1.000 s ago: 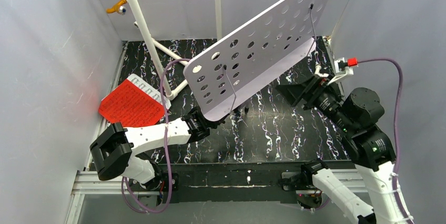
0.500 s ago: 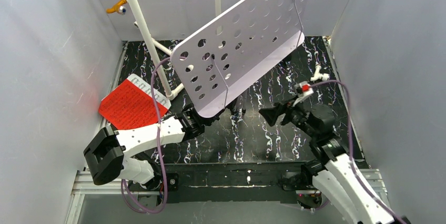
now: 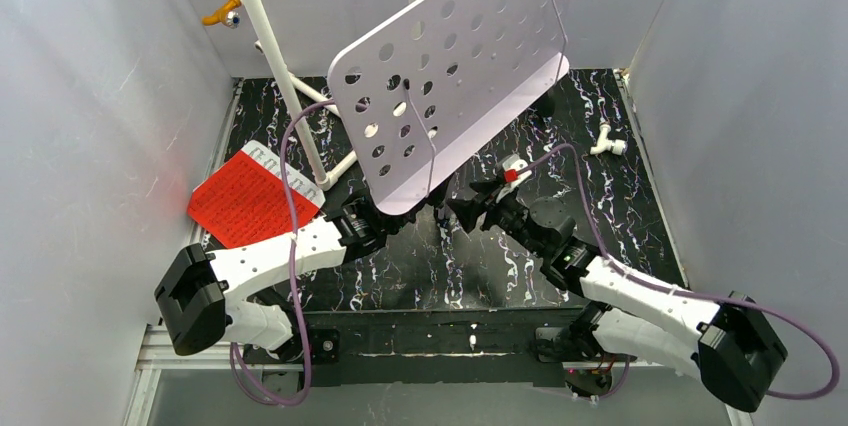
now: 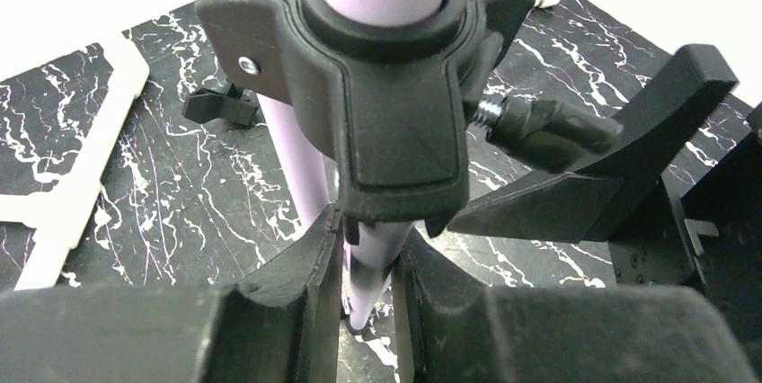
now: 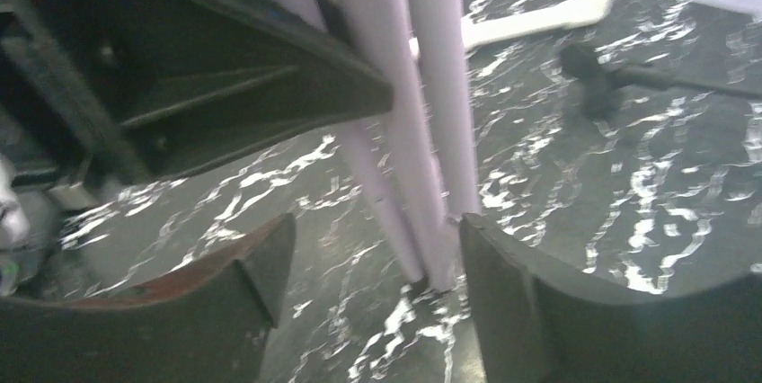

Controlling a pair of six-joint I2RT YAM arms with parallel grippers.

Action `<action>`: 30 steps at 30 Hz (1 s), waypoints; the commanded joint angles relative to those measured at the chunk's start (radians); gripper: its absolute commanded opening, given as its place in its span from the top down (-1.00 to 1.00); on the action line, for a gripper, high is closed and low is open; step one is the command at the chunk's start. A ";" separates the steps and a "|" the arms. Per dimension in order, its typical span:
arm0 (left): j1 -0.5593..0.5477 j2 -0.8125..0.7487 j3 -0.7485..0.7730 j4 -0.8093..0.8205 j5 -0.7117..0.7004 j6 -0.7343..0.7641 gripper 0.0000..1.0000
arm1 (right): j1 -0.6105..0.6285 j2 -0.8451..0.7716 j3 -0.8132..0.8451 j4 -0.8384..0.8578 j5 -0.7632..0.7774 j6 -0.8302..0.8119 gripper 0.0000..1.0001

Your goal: Set up the instrument practice props

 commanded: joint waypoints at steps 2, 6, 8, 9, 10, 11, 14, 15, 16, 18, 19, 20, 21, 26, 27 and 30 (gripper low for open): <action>-0.005 -0.021 0.038 -0.232 0.047 -0.081 1.00 | 0.056 0.053 -0.005 0.244 0.363 -0.145 -0.36; -0.006 -0.018 0.063 -0.305 0.054 -0.074 1.00 | 0.056 0.143 0.027 0.289 0.362 -0.186 -0.26; -0.005 -0.026 0.048 -0.302 0.056 -0.076 1.00 | 0.056 0.176 0.039 0.318 0.353 -0.189 -0.24; -0.006 -0.035 0.034 -0.288 0.056 -0.085 1.00 | 0.057 0.188 0.038 0.344 0.354 -0.189 -0.23; -0.006 -0.043 0.025 -0.280 0.061 -0.092 1.00 | 0.056 0.200 0.031 0.373 0.356 -0.211 -0.19; -0.005 -0.045 0.021 -0.277 0.067 -0.097 1.00 | 0.058 0.213 0.025 0.400 0.370 -0.224 -0.14; -0.005 -0.037 0.025 -0.281 0.097 -0.098 1.00 | 0.080 0.259 0.017 0.472 0.469 -0.271 -0.07; -0.005 -0.034 0.024 -0.281 0.101 -0.100 1.00 | 0.089 0.281 0.015 0.500 0.483 -0.298 -0.09; -0.005 -0.033 0.023 -0.281 0.103 -0.103 1.00 | 0.100 0.299 0.015 0.532 0.486 -0.317 -0.14; -0.005 -0.031 0.021 -0.281 0.108 -0.105 1.00 | 0.118 0.336 0.029 0.567 0.464 -0.343 -0.32; -0.006 -0.030 0.021 -0.281 0.109 -0.105 1.00 | 0.131 0.358 0.042 0.578 0.465 -0.361 -0.38; -0.006 -0.029 0.022 -0.281 0.113 -0.105 1.00 | 0.144 0.380 0.053 0.594 0.486 -0.386 -0.43; -0.005 -0.029 0.022 -0.284 0.116 -0.104 1.00 | 0.153 0.401 0.062 0.621 0.526 -0.406 -0.45; -0.005 -0.049 0.013 -0.296 0.139 -0.095 1.00 | 0.153 0.504 0.120 0.696 0.708 -0.434 0.27; -0.005 -0.055 0.009 -0.298 0.155 -0.096 1.00 | 0.151 0.514 0.124 0.690 0.667 -0.448 0.82; -0.005 -0.074 -0.010 -0.293 0.160 -0.118 1.00 | 0.151 0.505 0.097 0.642 0.542 -0.419 0.97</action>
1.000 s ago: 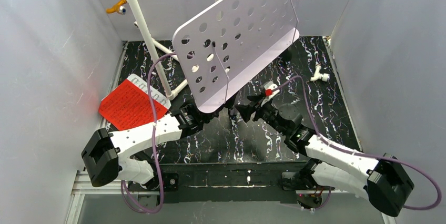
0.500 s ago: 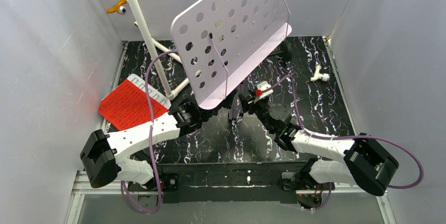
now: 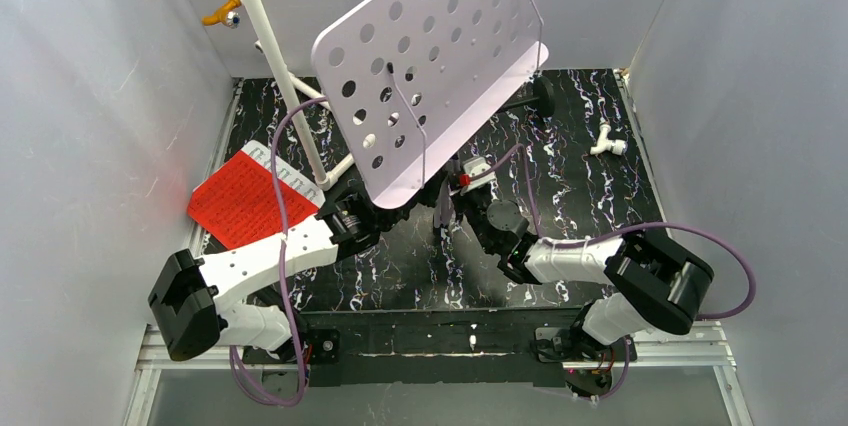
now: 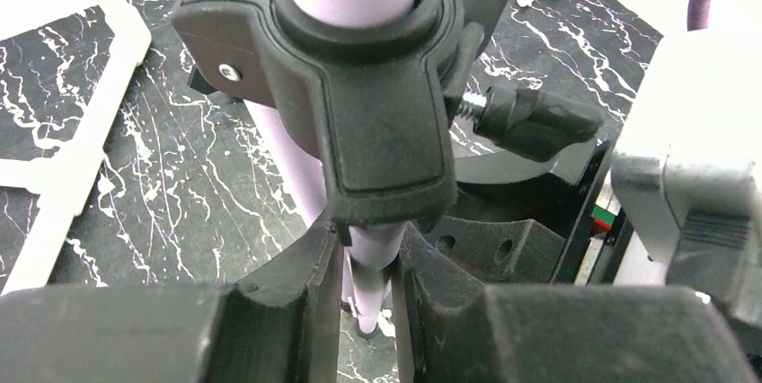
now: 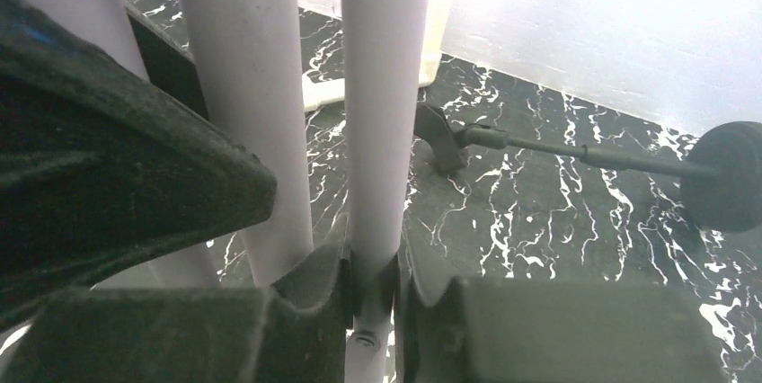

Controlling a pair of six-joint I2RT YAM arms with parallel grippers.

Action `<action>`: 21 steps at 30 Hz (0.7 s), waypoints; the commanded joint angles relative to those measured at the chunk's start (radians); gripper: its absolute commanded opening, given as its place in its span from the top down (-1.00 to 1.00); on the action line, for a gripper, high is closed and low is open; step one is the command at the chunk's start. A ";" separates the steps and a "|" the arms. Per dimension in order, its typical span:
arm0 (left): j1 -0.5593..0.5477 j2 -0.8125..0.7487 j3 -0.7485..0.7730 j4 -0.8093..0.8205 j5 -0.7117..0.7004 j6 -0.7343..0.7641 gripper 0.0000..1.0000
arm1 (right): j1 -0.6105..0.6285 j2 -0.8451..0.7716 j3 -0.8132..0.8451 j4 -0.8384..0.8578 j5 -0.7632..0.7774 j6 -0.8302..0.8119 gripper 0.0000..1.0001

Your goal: Set up the instrument practice props

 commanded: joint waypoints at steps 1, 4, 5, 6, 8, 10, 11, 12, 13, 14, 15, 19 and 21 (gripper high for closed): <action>-0.027 -0.050 -0.061 -0.150 0.127 -0.080 1.00 | -0.023 -0.007 0.007 0.083 -0.028 -0.046 0.97; -0.025 -0.048 -0.076 -0.130 0.080 -0.136 0.56 | -0.023 -0.013 -0.019 0.094 0.005 0.001 0.97; -0.025 -0.043 -0.077 -0.123 0.071 -0.152 0.38 | -0.023 -0.014 -0.021 0.083 0.006 0.011 0.97; -0.025 -0.035 -0.076 -0.113 0.066 -0.163 0.28 | -0.023 -0.018 -0.023 0.073 -0.002 0.020 0.97; -0.026 -0.010 -0.074 -0.080 0.068 -0.178 0.15 | -0.021 -0.028 -0.038 0.070 -0.008 0.041 0.97; -0.025 0.007 -0.069 -0.051 0.063 -0.195 0.08 | -0.021 -0.037 -0.052 0.079 0.009 0.056 0.97; -0.025 0.016 -0.065 -0.035 0.058 -0.201 0.07 | -0.021 -0.043 -0.056 0.078 0.015 0.057 0.97; -0.025 0.025 -0.064 -0.021 0.054 -0.205 0.06 | -0.021 -0.045 -0.056 0.075 0.012 0.055 0.97; -0.025 0.034 -0.061 -0.009 0.049 -0.208 0.08 | -0.021 -0.047 -0.056 0.070 0.004 0.054 0.97; -0.026 0.043 -0.057 0.001 0.048 -0.208 0.17 | -0.021 -0.050 -0.054 0.061 -0.005 0.056 0.97; -0.026 0.052 -0.053 0.007 0.047 -0.205 0.24 | -0.021 -0.054 -0.053 0.056 -0.012 0.059 0.97; -0.027 0.093 -0.033 0.022 -0.020 -0.194 0.26 | -0.014 -0.065 -0.054 0.050 -0.019 0.070 0.97; -0.029 0.117 -0.020 0.032 -0.047 -0.172 0.22 | -0.008 -0.065 -0.044 0.032 -0.013 0.065 0.97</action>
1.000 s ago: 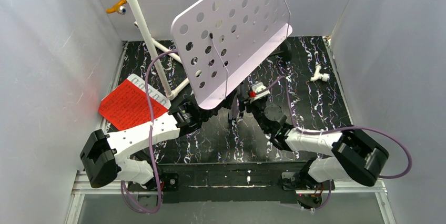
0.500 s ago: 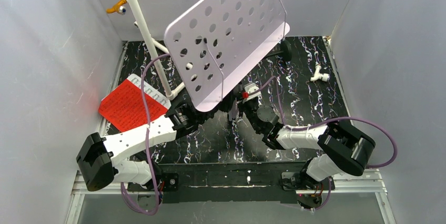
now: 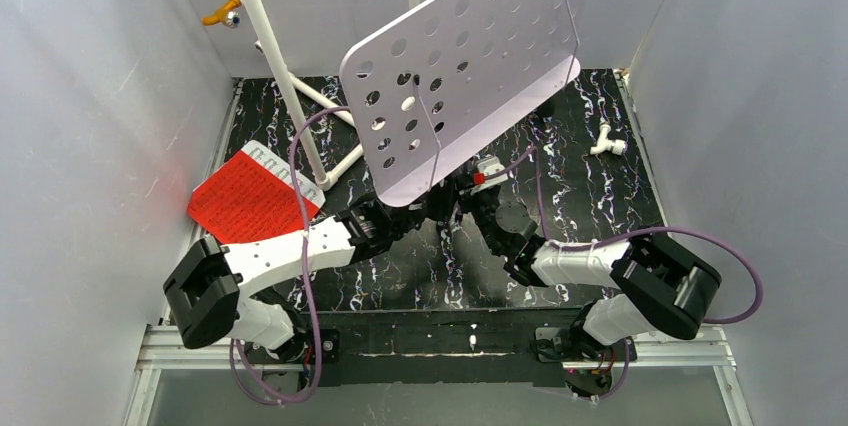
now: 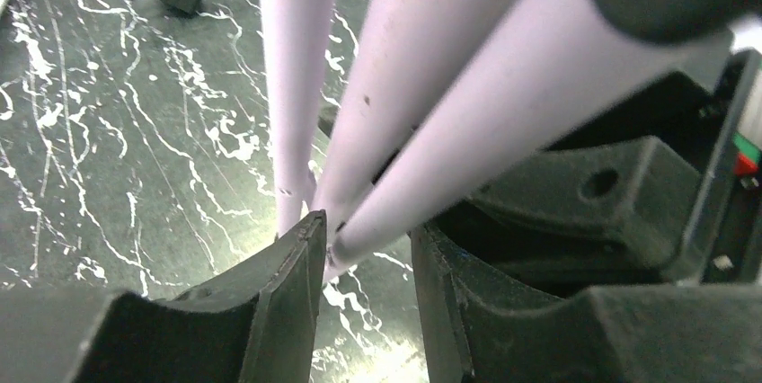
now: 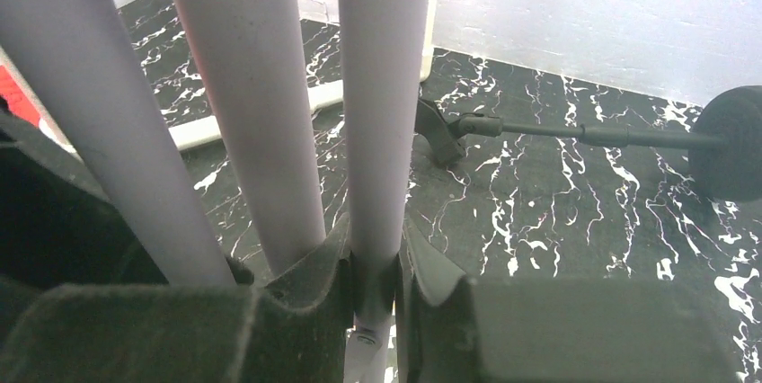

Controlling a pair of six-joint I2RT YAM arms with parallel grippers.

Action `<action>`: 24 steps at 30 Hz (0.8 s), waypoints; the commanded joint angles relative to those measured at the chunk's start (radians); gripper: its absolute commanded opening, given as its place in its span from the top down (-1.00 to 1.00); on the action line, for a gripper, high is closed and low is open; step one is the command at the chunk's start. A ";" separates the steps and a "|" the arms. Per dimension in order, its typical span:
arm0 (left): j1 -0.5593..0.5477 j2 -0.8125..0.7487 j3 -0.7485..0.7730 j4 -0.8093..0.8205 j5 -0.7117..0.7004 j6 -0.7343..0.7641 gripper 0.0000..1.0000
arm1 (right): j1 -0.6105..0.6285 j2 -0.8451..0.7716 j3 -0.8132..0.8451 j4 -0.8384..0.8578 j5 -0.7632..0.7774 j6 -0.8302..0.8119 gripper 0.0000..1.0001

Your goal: Set up the instrument practice props

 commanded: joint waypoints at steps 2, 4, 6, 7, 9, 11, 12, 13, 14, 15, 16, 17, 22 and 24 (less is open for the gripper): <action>-0.012 0.064 0.051 0.018 -0.103 0.021 0.22 | 0.014 -0.032 0.015 -0.019 0.015 -0.023 0.97; -0.013 0.074 0.052 0.020 -0.158 0.026 0.34 | 0.020 -0.036 0.023 -0.032 0.027 -0.028 0.97; -0.013 0.077 0.044 0.026 -0.212 0.061 0.93 | 0.024 -0.038 0.028 -0.044 0.054 -0.027 0.97; -0.012 0.074 0.037 0.025 -0.237 0.087 1.00 | 0.024 -0.039 0.030 -0.052 0.079 -0.028 0.97; -0.007 0.041 0.002 0.025 -0.270 0.132 1.00 | 0.021 -0.048 0.025 -0.063 0.178 -0.034 0.97; 0.017 -0.033 -0.068 0.024 -0.263 0.160 1.00 | -0.004 -0.075 0.012 -0.083 0.253 -0.041 0.97; 0.039 -0.095 -0.109 0.020 -0.254 0.179 1.00 | -0.022 -0.099 0.010 -0.117 0.255 -0.043 0.97; 0.053 -0.154 -0.155 0.012 -0.243 0.198 1.00 | -0.040 -0.125 0.005 -0.159 0.259 -0.046 0.97; 0.066 -0.211 -0.196 0.001 -0.227 0.224 1.00 | -0.055 -0.149 -0.008 -0.180 0.266 -0.054 0.97; 0.073 -0.274 -0.238 -0.017 -0.221 0.244 1.00 | -0.069 -0.172 -0.030 -0.180 0.272 -0.069 0.97; 0.082 -0.331 -0.270 -0.037 -0.210 0.257 1.00 | -0.083 -0.190 -0.062 -0.169 0.285 -0.080 0.97; 0.089 -0.377 -0.295 -0.053 -0.195 0.271 1.00 | -0.097 -0.199 -0.093 -0.156 0.303 -0.086 0.97; 0.117 -0.481 -0.338 -0.237 -0.170 0.304 1.00 | -0.157 -0.231 -0.192 -0.169 0.343 -0.068 0.97; 0.117 -0.512 -0.370 -0.227 -0.163 0.295 1.00 | -0.156 -0.263 -0.213 -0.176 0.298 -0.068 0.97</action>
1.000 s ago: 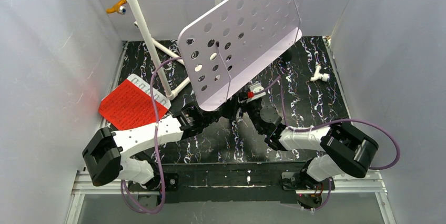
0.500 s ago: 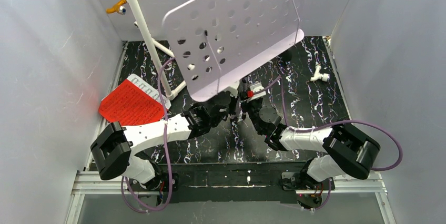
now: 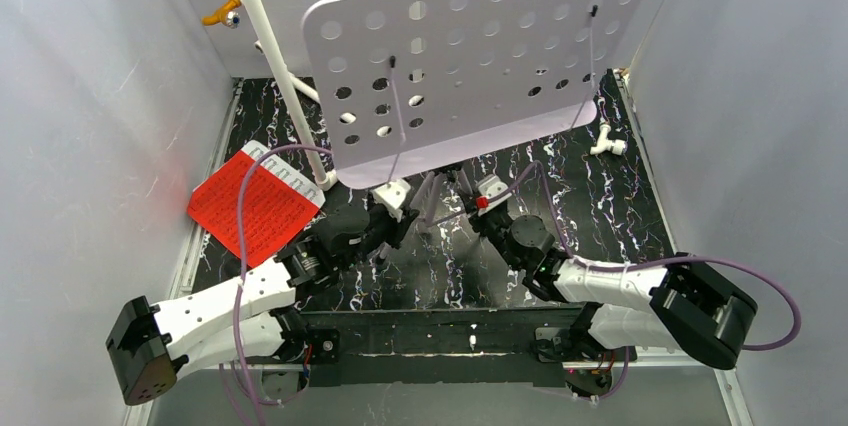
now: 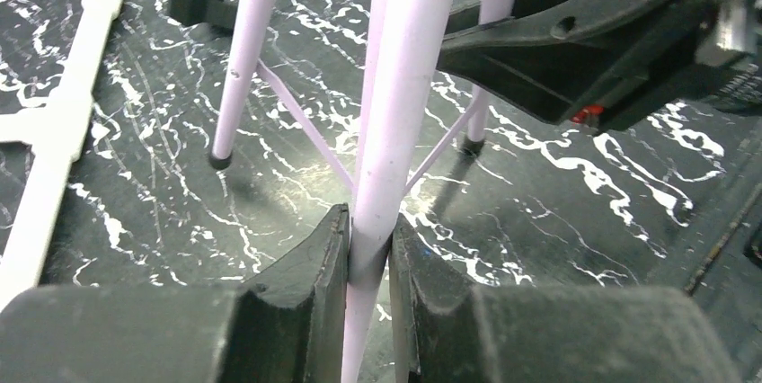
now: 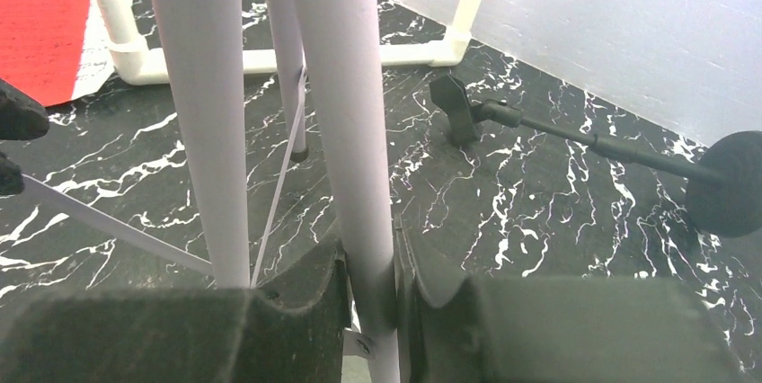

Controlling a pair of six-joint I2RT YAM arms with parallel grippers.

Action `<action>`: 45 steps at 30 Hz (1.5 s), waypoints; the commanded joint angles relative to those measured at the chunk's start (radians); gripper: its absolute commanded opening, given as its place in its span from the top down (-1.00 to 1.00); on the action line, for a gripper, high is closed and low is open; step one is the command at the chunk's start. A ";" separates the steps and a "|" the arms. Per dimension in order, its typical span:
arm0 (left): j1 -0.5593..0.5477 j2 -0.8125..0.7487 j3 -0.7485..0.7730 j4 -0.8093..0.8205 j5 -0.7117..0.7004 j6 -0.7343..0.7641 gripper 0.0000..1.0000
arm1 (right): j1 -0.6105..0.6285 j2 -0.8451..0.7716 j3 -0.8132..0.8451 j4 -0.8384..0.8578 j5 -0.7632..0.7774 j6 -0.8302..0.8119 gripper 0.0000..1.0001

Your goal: Set up the instrument practice props

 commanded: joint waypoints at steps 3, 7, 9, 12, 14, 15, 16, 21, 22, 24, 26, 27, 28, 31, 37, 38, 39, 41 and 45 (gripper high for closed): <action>0.078 -0.112 -0.101 -0.176 -0.173 -0.024 1.00 | -0.157 -0.121 -0.131 -0.024 0.301 0.003 0.97; 0.078 -0.061 -0.142 -0.130 -0.099 -0.079 1.00 | -0.141 -0.127 -0.085 -0.103 0.187 -0.067 0.97; 0.080 -0.033 -0.144 -0.119 -0.080 -0.098 1.00 | -0.088 -0.112 -0.047 -0.132 0.177 -0.123 0.97; 0.080 -0.006 -0.136 -0.114 -0.058 -0.127 1.00 | -0.059 -0.098 -0.034 -0.137 0.215 -0.125 0.97; 0.081 -0.006 -0.120 -0.120 -0.044 -0.141 1.00 | -0.060 -0.088 -0.046 -0.130 0.208 -0.119 0.97; 0.081 -0.012 -0.105 -0.135 -0.030 -0.147 1.00 | -0.060 -0.086 -0.048 -0.139 0.193 -0.114 0.97; 0.083 -0.017 -0.086 -0.152 -0.018 -0.153 0.92 | -0.060 -0.088 -0.045 -0.158 0.175 -0.107 0.97; 0.086 -0.028 0.004 -0.149 0.049 -0.193 0.16 | -0.060 -0.118 -0.054 -0.184 0.126 -0.095 0.97; 0.086 -0.014 0.024 -0.141 0.062 -0.195 0.09 | -0.060 -0.120 -0.058 -0.183 0.126 -0.096 0.97; 0.086 0.035 0.076 -0.138 0.072 -0.189 -0.07 | -0.060 -0.117 -0.057 -0.182 0.128 -0.101 0.97; 0.088 0.094 0.129 -0.138 0.089 -0.183 -0.22 | -0.060 -0.112 -0.049 -0.188 0.110 -0.103 0.97; 0.088 0.122 0.157 -0.136 0.111 -0.180 -0.28 | -0.060 -0.113 -0.046 -0.191 0.102 -0.100 0.97; 0.088 0.148 0.179 -0.132 0.136 -0.181 -0.34 | -0.059 -0.115 -0.044 -0.190 0.096 -0.096 0.97; 0.089 0.215 0.220 -0.077 0.212 -0.191 -0.49 | -0.058 -0.120 -0.039 -0.192 0.085 -0.086 0.97; 0.089 0.292 0.247 0.022 0.202 -0.203 -0.53 | -0.054 -0.134 -0.020 -0.211 0.074 -0.073 0.97; 0.089 0.306 0.255 0.023 0.178 -0.200 -0.48 | -0.053 -0.139 -0.020 -0.209 0.076 -0.068 0.97; 0.087 0.320 0.258 0.027 0.163 -0.196 -0.43 | -0.053 -0.140 -0.017 -0.208 0.079 -0.058 0.97; 0.088 0.351 0.261 0.058 0.148 -0.189 -0.25 | -0.052 -0.137 -0.007 -0.214 0.069 -0.042 0.97; 0.087 0.388 0.254 0.100 0.149 -0.170 0.43 | -0.042 -0.113 0.018 -0.228 0.091 -0.019 0.97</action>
